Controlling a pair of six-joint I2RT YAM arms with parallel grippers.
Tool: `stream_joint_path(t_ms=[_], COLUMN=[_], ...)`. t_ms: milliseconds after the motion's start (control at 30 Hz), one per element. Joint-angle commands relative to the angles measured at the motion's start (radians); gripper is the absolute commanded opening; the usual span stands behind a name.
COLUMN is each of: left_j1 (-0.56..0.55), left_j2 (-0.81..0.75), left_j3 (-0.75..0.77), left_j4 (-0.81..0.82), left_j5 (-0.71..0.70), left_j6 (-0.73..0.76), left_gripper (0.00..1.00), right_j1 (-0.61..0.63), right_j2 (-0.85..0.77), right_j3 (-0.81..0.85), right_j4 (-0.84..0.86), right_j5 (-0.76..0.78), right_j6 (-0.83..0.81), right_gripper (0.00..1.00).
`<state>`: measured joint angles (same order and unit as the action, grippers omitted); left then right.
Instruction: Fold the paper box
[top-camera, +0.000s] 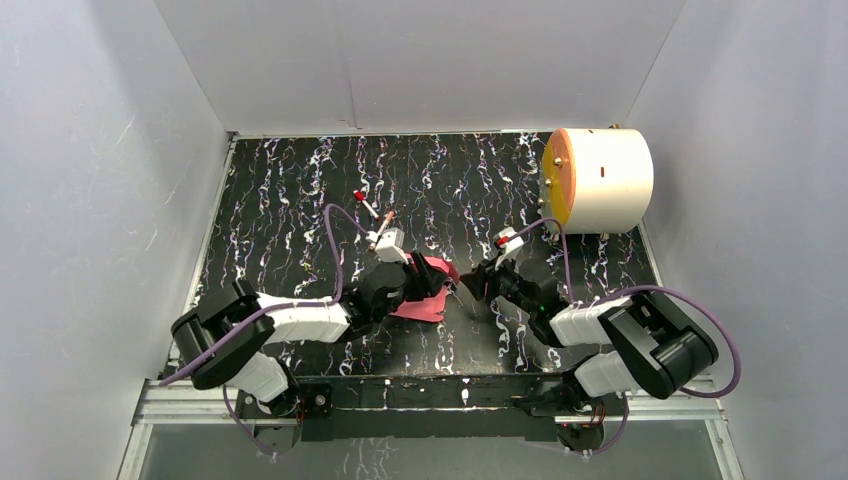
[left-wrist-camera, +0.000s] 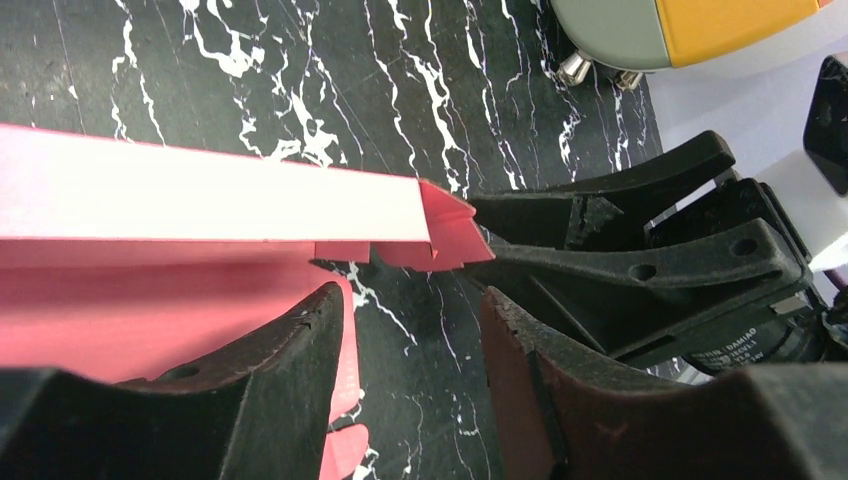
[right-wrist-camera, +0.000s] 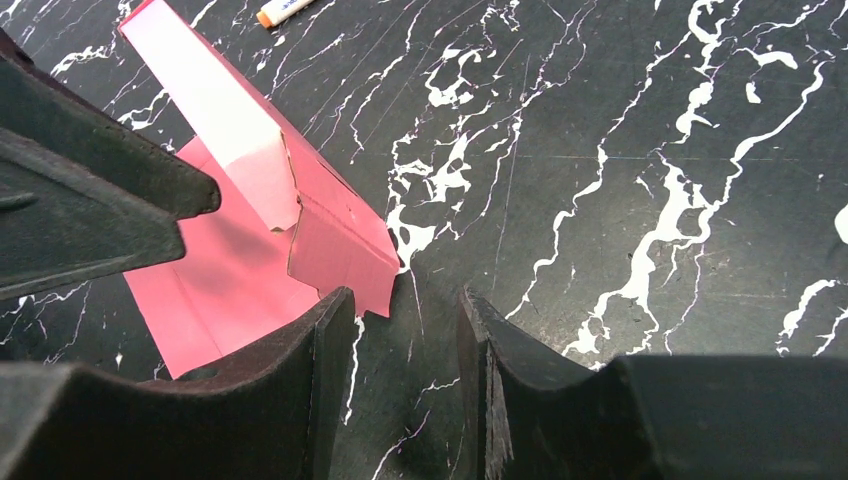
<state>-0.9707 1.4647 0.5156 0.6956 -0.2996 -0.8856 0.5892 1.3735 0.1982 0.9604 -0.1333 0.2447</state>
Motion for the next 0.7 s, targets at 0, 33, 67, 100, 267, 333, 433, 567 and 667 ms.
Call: stream_joint_path(t_ms=[0, 33, 67, 100, 267, 333, 433, 567, 667], left_j1=[0.004, 0.004, 0.004, 0.003, 0.004, 0.004, 0.004, 0.004, 0.004], left_j2=[0.032, 0.042, 0.051, 0.058, 0.107, 0.123, 0.140, 0.150, 0.157], left_j3=[0.050, 0.056, 0.060, 0.059, 0.071, 0.081, 0.087, 0.084, 0.076], left_j4=[0.088, 0.092, 0.097, 0.108, 0.164, 0.172, 0.178, 0.188, 0.207], left_j5=[-0.067, -0.073, -0.082, -0.095, -0.111, -0.112, -0.123, -0.133, -0.132], left_j6=[0.065, 0.075, 0.083, 0.086, 0.129, 0.146, 0.170, 0.205, 0.240], left_gripper=[0.49, 0.48, 0.46, 0.44, 0.39, 0.37, 0.34, 0.28, 0.20], right_j1=[-0.004, -0.005, -0.003, -0.004, -0.006, -0.005, -0.005, -0.007, -0.008], right_j2=[0.013, 0.017, 0.020, 0.023, 0.028, 0.031, 0.033, 0.049, 0.071], right_j3=[0.023, 0.023, 0.023, 0.023, 0.025, 0.026, 0.027, 0.041, 0.052], right_j4=[0.090, 0.094, 0.097, 0.100, 0.106, 0.108, 0.110, 0.112, 0.131], right_j5=[-0.029, -0.031, -0.033, -0.034, -0.040, -0.043, -0.052, -0.088, -0.122], right_j6=[0.010, 0.011, 0.011, 0.012, 0.010, 0.009, 0.004, -0.018, -0.034], right_gripper=[0.50, 0.50, 0.50, 0.50, 0.50, 0.50, 0.50, 0.50, 0.50])
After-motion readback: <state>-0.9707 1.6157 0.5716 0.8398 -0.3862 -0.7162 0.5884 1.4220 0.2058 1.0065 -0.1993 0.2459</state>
